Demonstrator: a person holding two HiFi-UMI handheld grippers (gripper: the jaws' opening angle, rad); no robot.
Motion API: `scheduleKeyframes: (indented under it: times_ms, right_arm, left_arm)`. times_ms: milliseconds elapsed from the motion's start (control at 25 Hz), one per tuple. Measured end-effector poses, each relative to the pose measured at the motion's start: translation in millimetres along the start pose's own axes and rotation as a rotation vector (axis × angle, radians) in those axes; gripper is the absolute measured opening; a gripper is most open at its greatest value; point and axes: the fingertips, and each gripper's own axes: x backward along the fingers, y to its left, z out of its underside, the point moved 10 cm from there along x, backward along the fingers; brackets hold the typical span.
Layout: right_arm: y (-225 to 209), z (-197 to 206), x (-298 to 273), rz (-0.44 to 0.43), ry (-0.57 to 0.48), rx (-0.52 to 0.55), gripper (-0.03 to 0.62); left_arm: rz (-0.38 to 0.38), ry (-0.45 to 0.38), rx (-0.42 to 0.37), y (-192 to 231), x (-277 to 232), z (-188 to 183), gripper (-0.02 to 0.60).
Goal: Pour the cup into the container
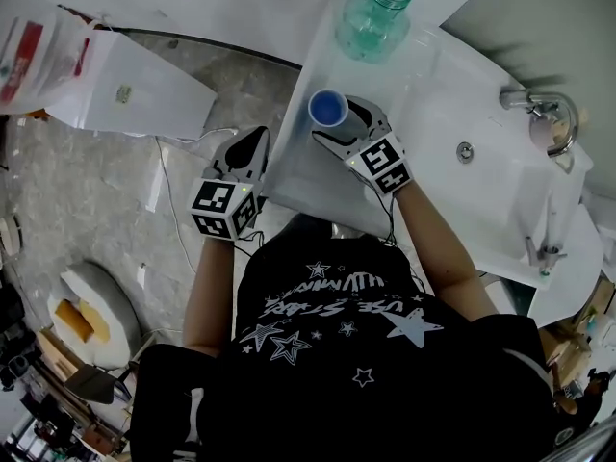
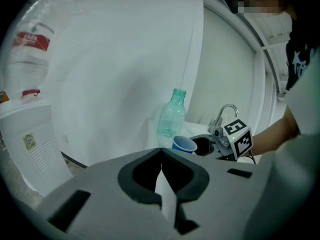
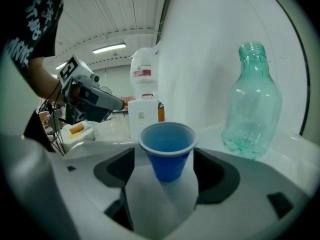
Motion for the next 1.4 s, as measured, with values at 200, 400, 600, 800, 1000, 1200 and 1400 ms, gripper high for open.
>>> scheduleKeyframes:
  times_ms: [200, 400, 600, 800, 1000, 1200, 1400]
  right_arm:
    - [-2, 1, -9, 0.008, -0.001, 0.011, 0.368]
    - [-5, -1, -15, 0.019, -0.012, 0.015, 0.358]
    - [-7, -3, -18, 0.008, -0.026, 0.013, 0.321]
    - [-7, -2, -18, -0.007, -0.034, 0.007, 0.305]
    - [-7, -5, -14, -0.001, -0.033, 0.015, 0.299]
    - [-10, -13, -1, 0.012, -0.043, -0.004, 0.298]
    - [-20, -25, 22, 0.028, -0.038, -0.042, 0.298]
  left_arm:
    - [0.005, 0.007, -0.003, 6, -4, -2, 0.011]
    - [0.003, 0.009, 0.001, 10, -3, -1, 0.011]
    - [-0.001, 0.018, 0.004, 14, -4, 1, 0.011]
    - [-0.001, 0.018, 0.001, 15, -6, 0, 0.011]
    - [0.004, 0.008, -0.003, 14, -7, -4, 0.011]
    - [0.01, -0.005, -0.011, 13, -8, -10, 0.011]
    - [0.026, -0.034, -0.028, 9, -12, -23, 0.011]
